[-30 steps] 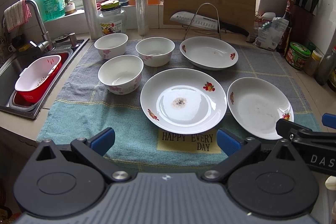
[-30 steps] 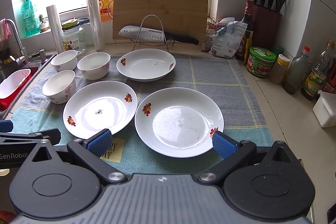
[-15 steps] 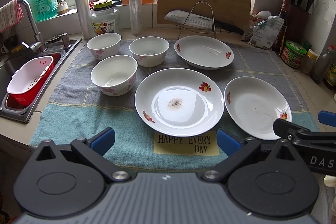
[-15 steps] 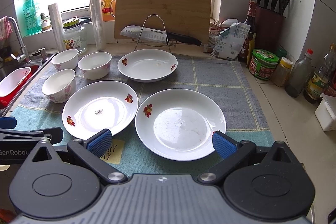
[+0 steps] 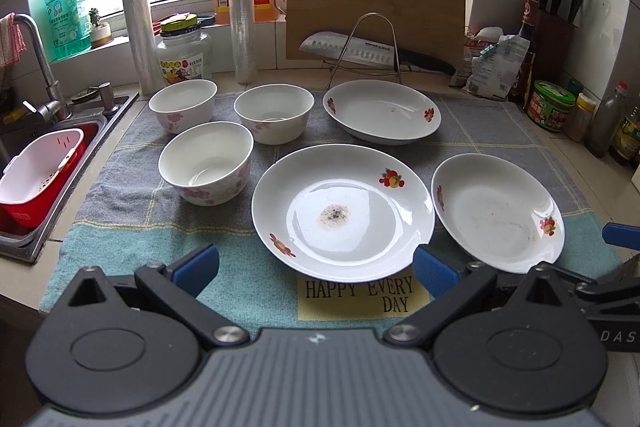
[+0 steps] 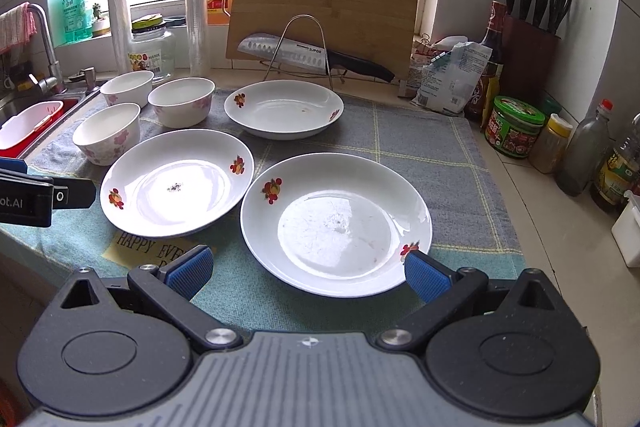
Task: Organize plates and bowls
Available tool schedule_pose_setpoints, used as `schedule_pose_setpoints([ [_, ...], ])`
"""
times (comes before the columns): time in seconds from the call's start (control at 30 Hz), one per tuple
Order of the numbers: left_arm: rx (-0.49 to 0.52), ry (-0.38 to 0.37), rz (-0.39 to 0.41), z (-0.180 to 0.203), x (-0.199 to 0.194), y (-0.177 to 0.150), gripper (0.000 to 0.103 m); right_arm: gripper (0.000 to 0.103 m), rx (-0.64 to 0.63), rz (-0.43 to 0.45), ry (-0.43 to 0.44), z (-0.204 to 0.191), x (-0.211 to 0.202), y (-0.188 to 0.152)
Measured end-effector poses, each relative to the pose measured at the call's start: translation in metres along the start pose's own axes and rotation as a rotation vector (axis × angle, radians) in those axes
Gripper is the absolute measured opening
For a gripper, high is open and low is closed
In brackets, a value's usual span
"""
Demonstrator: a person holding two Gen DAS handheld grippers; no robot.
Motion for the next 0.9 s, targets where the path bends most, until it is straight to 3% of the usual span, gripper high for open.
schedule_pose_setpoints([
  [0.47, 0.044, -0.140, -0.036, 0.000, 0.038, -0.001, 0.102, 0.103, 0.083, -0.089, -0.021, 0.032, 0.066, -0.051],
  [0.63, 0.114, -0.185, -0.048, 0.003, 0.052, 0.011, 0.102, 0.103, 0.103, -0.062, -0.030, 0.038, 0.081, -0.050],
  [0.9, 0.285, -0.334, -0.057, 0.025, 0.075, 0.036, 0.102, 0.103, 0.066, 0.014, -0.029, 0.039, 0.089, -0.049],
])
Point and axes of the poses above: each gripper's, at about its wrist camera, not at the fingertips, and x roughly the way its jaws point, z to its right, y to its top, the point moved 6 cm from there along x, roughly the way its jaws point
